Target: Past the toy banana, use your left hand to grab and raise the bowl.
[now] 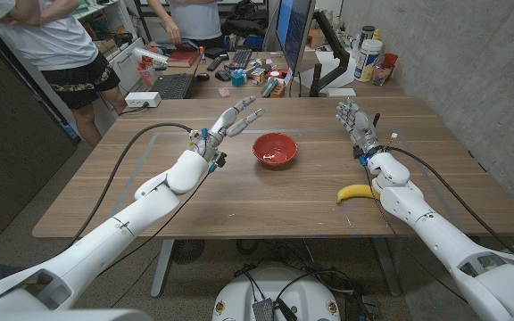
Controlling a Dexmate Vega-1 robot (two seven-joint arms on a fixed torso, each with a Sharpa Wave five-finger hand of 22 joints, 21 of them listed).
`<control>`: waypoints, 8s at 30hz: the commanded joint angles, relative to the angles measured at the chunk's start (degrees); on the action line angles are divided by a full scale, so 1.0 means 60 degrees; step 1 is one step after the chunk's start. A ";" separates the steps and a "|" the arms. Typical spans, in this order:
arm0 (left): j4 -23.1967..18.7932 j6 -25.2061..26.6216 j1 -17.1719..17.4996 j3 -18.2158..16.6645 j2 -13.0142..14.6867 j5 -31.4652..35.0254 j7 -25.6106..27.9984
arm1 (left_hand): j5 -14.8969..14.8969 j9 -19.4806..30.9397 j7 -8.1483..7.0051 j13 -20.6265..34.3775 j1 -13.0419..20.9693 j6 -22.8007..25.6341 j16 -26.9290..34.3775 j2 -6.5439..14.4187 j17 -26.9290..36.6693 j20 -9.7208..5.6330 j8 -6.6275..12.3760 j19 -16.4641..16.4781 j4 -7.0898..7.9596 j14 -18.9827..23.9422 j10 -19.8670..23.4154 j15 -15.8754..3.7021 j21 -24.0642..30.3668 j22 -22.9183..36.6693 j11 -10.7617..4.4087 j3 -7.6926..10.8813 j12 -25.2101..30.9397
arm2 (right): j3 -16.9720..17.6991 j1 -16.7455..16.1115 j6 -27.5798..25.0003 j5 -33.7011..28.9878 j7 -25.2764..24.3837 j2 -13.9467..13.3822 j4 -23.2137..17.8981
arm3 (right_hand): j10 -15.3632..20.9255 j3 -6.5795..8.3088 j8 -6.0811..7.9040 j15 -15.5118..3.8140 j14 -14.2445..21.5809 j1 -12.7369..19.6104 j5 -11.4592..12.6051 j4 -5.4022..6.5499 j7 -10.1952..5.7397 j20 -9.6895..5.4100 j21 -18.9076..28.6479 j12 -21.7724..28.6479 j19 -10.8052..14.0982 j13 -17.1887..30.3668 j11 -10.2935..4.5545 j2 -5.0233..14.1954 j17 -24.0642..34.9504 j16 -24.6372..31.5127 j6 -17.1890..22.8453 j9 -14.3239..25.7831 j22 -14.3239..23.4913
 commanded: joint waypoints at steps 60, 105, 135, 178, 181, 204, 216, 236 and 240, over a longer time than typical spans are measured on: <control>-0.1394 0.2071 -0.0233 0.0797 0.0586 0.2602 -0.0255 | -0.0050 0.0054 -0.0094 0.0038 0.1168 0.0095 0.0025 -0.0226 0.0033 -0.0459 0.0064 0.0082 -0.0772 0.0209 0.0171 0.0025 -0.0008 0.0041 -0.0034 0.0125 0.0025 | 0.0055 -0.0080 0.0156 0.0055 -0.0041 0.0078 -0.0111 | 0.0066 -0.0063 0.0038 0.0020 0.0130 -0.0051 0.0043 -0.0049 -0.0065 0.0017 -0.0071 0.0007 0.0102 0.0059 -0.0037 -0.0059 0.0041 0.0061 0.0053 0.0041 0.0040; -0.2035 0.3193 -0.0409 0.1465 0.0600 0.4759 -0.0502 | -0.0023 0.0079 -0.0173 0.0075 0.1613 0.0351 0.0028 -0.0427 0.0049 -0.0433 0.0121 0.0040 -0.1064 0.0330 0.0570 -0.0071 -0.0026 0.0065 -0.0223 0.0079 0.0135 | 0.0155 -0.0126 0.0192 0.0147 0.0032 -0.0008 -0.0160 | 0.0071 -0.0081 0.0040 0.0026 0.0148 -0.0077 0.0045 -0.0058 -0.0082 0.0036 -0.0097 0.0006 0.0120 0.0062 -0.0025 -0.0052 0.0048 0.0054 0.0063 0.0042 0.0041; -0.2441 0.3892 -0.0352 0.1767 0.0618 0.6124 -0.0927 | -0.0011 0.0089 -0.0166 0.0097 0.1695 0.0438 0.0050 -0.0415 0.0066 -0.0367 0.0130 0.0094 -0.1089 0.0406 0.0649 -0.0029 0.0003 0.0076 -0.0239 0.0057 0.0142 | 0.0123 0.0018 0.0288 0.0155 0.0076 0.0153 0.0090 | 0.0085 -0.0079 0.0039 0.0015 0.0157 -0.0081 0.0047 -0.0065 -0.0081 0.0040 -0.0110 0.0009 0.0121 0.0063 -0.0023 -0.0033 0.0049 0.0053 0.0064 0.0043 0.0041; -0.2601 0.4491 -0.0121 0.1892 0.0592 0.6494 -0.1472 | -0.0027 0.0095 -0.0078 0.0124 0.1634 0.0590 0.0103 -0.0513 0.0090 -0.0229 0.0143 0.0296 -0.1054 0.0636 0.0871 0.0063 0.0069 0.0084 -0.0150 -0.0083 0.0189 | 0.0140 0.0070 0.0216 0.0136 0.0080 0.0066 -0.0014 | 0.0077 -0.0090 0.0028 0.0023 0.0163 -0.0093 0.0046 -0.0077 -0.0105 0.0048 -0.0128 0.0004 0.0114 0.0064 -0.0042 -0.0030 0.0050 0.0049 0.0035 0.0043 0.0042; -0.2500 0.4435 -0.0156 0.1914 0.0587 0.6512 -0.1399 | -0.0029 0.0095 -0.0076 0.0125 0.1627 0.0591 0.0100 -0.0518 0.0092 -0.0225 0.0140 0.0298 -0.1050 0.0635 0.0875 0.0066 0.0069 0.0084 -0.0163 -0.0092 0.0189 | 0.0129 0.0069 0.0216 0.0098 0.0023 0.0074 -0.0051 | 0.0079 -0.0089 0.0029 0.0017 0.0169 -0.0093 0.0046 -0.0079 -0.0104 0.0047 -0.0128 0.0004 0.0117 0.0064 -0.0044 -0.0029 0.0050 0.0051 0.0035 0.0043 0.0042; -0.1870 0.4028 -0.0521 0.2263 0.0553 0.6426 -0.1629 | -0.0032 0.0097 -0.0076 0.0133 0.1603 0.0679 0.0110 -0.0532 0.0100 -0.0199 0.0154 0.0316 -0.1029 0.0700 0.0952 0.0082 0.0068 0.0087 -0.0195 -0.0141 0.0200 | 0.0059 0.0172 0.0217 -0.0053 -0.0218 0.0194 -0.0038 | 0.0077 -0.0094 0.0029 0.0029 0.0171 -0.0099 0.0047 -0.0087 -0.0101 0.0045 -0.0134 0.0003 0.0121 0.0064 -0.0028 -0.0025 0.0050 0.0049 0.0029 0.0043 0.0042; -0.1891 0.4120 -0.0522 0.2480 0.0624 0.6695 -0.2013 | -0.0028 0.0097 -0.0091 0.0137 0.1616 0.0699 0.0105 -0.0535 0.0102 -0.0198 0.0150 0.0323 -0.1031 0.0713 0.0966 0.0083 0.0067 0.0088 -0.0190 -0.0157 0.0194 | -0.0052 0.0279 0.0040 -0.0132 -0.0203 0.0186 -0.0034 | 0.0080 -0.0097 0.0031 0.0037 0.0167 -0.0100 0.0047 -0.0093 -0.0099 0.0044 -0.0137 0.0003 0.0121 0.0064 -0.0035 -0.0026 0.0050 0.0046 0.0029 0.0043 0.0042; -0.1952 0.4559 -0.0636 0.2791 0.0544 0.7585 -0.2564 | -0.0019 0.0098 -0.0107 0.0142 0.1654 0.0734 0.0097 -0.0548 0.0102 -0.0175 0.0146 0.0338 -0.1046 0.0736 0.1002 0.0090 0.0065 0.0089 -0.0194 -0.0183 0.0190 | -0.0186 0.0603 -0.0036 -0.0140 0.0049 0.0313 0.0322 | 0.0075 -0.0100 0.0029 0.0032 0.0167 -0.0103 0.0048 -0.0101 -0.0098 0.0047 -0.0142 0.0001 0.0120 0.0064 -0.0028 -0.0023 0.0050 0.0045 0.0020 0.0043 0.0043; -0.1851 0.4583 -0.0689 0.2844 0.0456 0.7653 -0.2622 | -0.0017 0.0098 -0.0108 0.0143 0.1662 0.0747 0.0097 -0.0550 0.0103 -0.0173 0.0148 0.0343 -0.1049 0.0743 0.1018 0.0078 0.0065 0.0089 -0.0191 -0.0188 0.0192 | -0.0182 0.0644 -0.0004 -0.0115 0.0126 0.0331 0.0438 | 0.0079 -0.0101 0.0033 0.0028 0.0172 -0.0103 0.0048 -0.0104 -0.0100 0.0053 -0.0145 0.0002 0.0114 0.0065 -0.0029 -0.0025 0.0050 0.0046 0.0029 0.0043 0.0043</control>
